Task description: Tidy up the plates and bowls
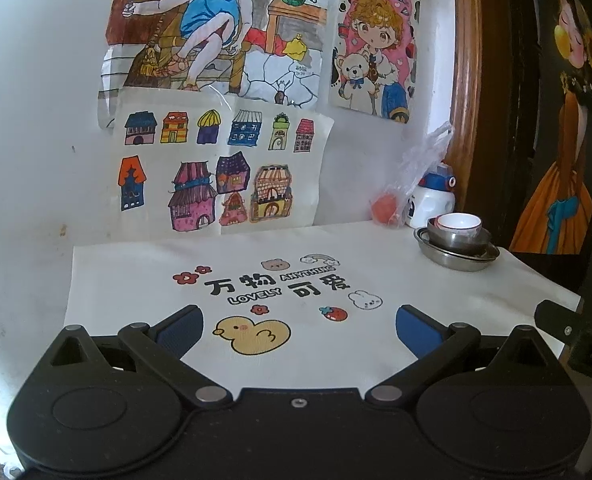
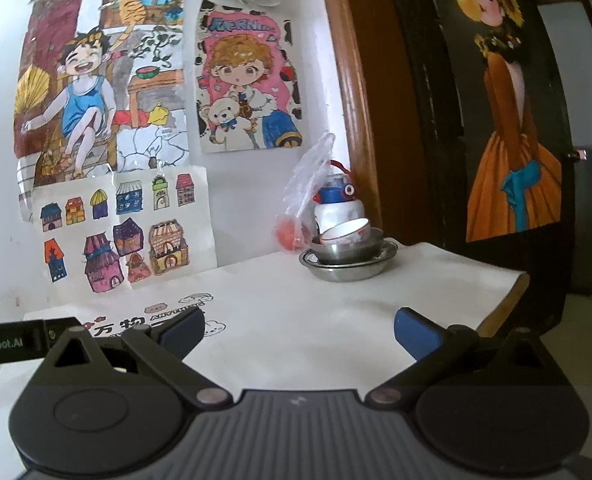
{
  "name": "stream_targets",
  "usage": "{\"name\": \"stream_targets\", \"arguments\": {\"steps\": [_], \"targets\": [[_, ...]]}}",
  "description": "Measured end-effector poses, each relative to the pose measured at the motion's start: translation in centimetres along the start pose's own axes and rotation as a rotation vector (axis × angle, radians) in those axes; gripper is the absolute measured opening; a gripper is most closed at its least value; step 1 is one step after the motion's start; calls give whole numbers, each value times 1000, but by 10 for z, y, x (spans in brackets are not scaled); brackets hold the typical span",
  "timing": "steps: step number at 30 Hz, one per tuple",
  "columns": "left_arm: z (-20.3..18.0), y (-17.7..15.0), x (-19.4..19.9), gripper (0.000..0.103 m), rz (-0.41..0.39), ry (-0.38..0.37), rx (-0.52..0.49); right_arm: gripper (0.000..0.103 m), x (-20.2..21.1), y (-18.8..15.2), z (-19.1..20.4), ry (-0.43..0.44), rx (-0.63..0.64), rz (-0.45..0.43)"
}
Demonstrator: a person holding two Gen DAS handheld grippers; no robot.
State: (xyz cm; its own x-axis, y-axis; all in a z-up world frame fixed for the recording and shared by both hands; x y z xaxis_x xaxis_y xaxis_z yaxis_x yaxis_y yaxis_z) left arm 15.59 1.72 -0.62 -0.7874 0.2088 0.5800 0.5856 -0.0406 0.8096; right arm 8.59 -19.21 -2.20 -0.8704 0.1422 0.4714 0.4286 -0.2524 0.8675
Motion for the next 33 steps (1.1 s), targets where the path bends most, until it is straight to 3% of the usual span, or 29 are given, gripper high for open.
{"name": "stream_targets", "arguments": {"steps": [33], "targets": [[6, -16, -8, 102, 37, 9, 1, 103, 1, -13, 7, -11, -6, 14]]}}
Point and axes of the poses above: each gripper's, at about its wrist camera, not at the fingertips, and x roughly against the way its jaws point, z to its left, y to its top, the point moved 9 cm from there along -x, roughly the way its jaws point, and after that the axes turned 14 degrees about z, right-handed, at the moved point
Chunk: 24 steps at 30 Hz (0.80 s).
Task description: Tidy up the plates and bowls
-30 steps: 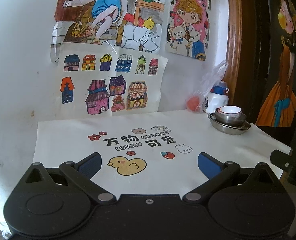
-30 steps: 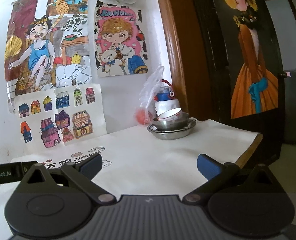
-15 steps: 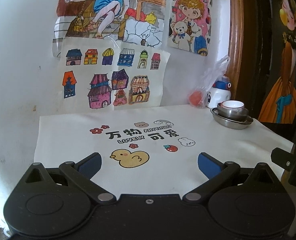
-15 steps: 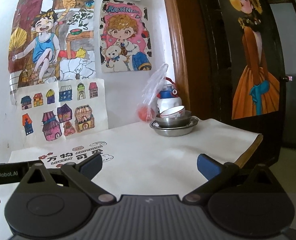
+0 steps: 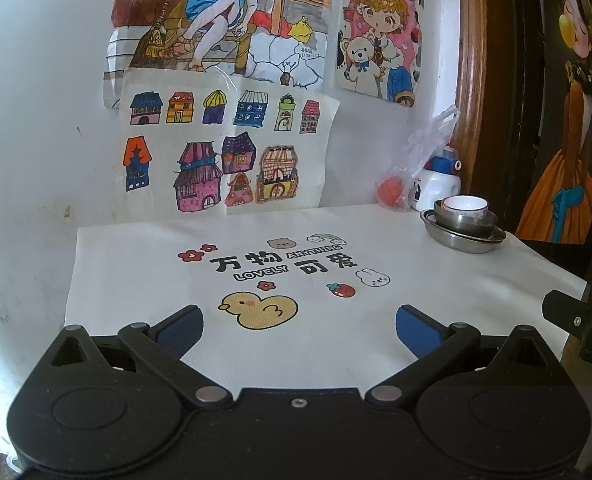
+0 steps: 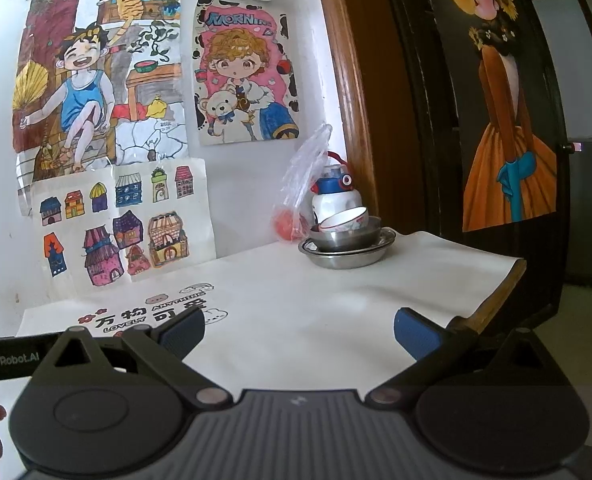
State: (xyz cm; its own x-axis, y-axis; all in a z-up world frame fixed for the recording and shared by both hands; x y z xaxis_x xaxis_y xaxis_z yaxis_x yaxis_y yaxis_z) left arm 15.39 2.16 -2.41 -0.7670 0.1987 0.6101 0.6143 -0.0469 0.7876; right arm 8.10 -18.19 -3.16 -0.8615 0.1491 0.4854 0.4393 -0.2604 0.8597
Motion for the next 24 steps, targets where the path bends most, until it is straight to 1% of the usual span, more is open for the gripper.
{"name": "stream_targets", "arguments": {"steps": [24], "targets": [[1, -1, 4, 102, -11, 3, 0, 103, 4, -2, 3, 8, -18, -11]]}}
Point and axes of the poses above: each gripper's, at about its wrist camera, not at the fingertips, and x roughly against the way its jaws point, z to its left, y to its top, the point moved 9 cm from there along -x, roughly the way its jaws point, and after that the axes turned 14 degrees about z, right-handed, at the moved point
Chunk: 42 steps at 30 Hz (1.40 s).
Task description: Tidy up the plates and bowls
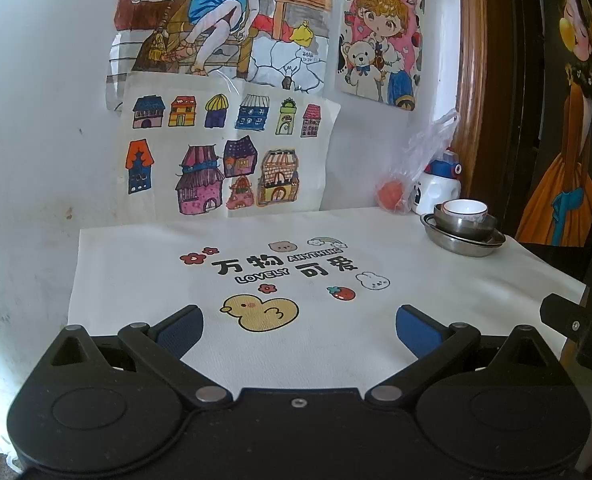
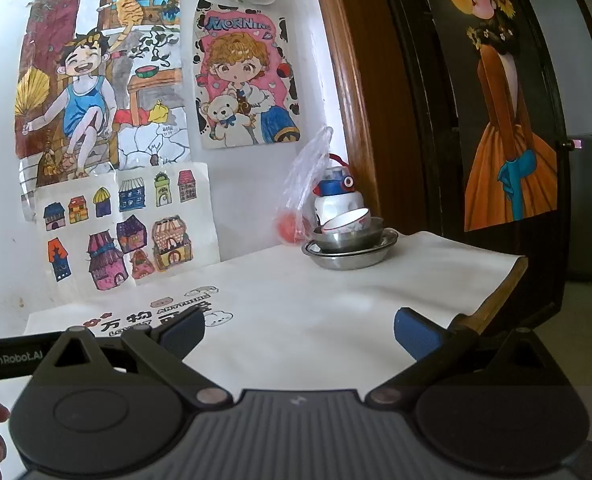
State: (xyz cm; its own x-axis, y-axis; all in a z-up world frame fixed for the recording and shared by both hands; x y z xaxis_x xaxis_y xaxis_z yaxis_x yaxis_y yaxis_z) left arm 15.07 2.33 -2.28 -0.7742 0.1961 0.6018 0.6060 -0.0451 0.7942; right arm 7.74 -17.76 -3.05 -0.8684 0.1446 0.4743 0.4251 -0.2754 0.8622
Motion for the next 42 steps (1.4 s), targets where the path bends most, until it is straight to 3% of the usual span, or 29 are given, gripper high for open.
{"name": "stream_targets", "arguments": {"steps": [42], "targets": [[0, 0, 1, 102, 2, -1, -2, 103, 2, -3, 0, 0, -9, -1]]}}
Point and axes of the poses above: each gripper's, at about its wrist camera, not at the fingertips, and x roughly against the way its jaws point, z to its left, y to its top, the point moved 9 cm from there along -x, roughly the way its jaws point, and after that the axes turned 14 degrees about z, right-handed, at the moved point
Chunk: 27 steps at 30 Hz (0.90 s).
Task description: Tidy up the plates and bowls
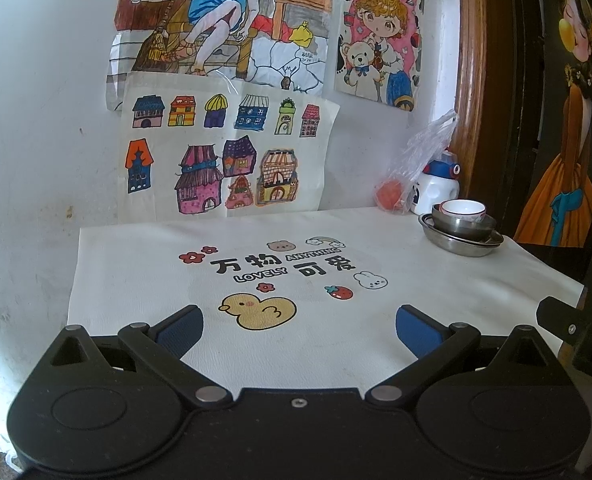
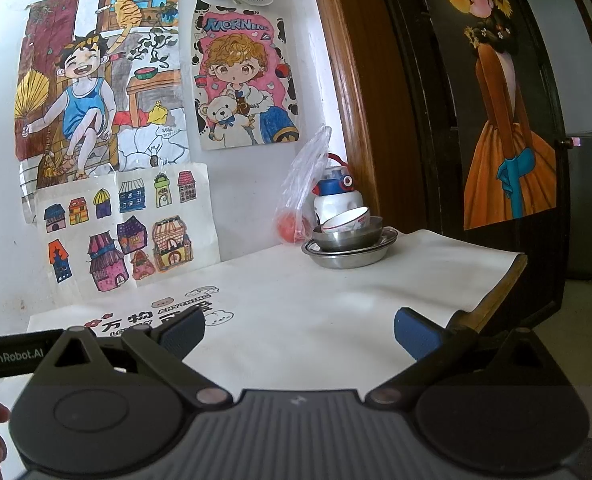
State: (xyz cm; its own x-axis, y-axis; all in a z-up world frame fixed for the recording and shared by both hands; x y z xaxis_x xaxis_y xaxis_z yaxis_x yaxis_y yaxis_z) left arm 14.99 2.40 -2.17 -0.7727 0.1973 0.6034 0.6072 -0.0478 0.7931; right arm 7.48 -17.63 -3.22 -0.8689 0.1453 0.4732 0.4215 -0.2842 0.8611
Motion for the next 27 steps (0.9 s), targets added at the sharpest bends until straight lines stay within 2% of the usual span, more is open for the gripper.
{"name": "stream_targets", "arguments": {"steps": [12, 27], "targets": [[2, -3, -1, 102, 34, -30, 49, 103, 0, -1, -1, -2, -2, 3], [-3, -2, 2, 102, 28, -29, 18, 103, -1, -2, 0, 0, 2, 7]]}}
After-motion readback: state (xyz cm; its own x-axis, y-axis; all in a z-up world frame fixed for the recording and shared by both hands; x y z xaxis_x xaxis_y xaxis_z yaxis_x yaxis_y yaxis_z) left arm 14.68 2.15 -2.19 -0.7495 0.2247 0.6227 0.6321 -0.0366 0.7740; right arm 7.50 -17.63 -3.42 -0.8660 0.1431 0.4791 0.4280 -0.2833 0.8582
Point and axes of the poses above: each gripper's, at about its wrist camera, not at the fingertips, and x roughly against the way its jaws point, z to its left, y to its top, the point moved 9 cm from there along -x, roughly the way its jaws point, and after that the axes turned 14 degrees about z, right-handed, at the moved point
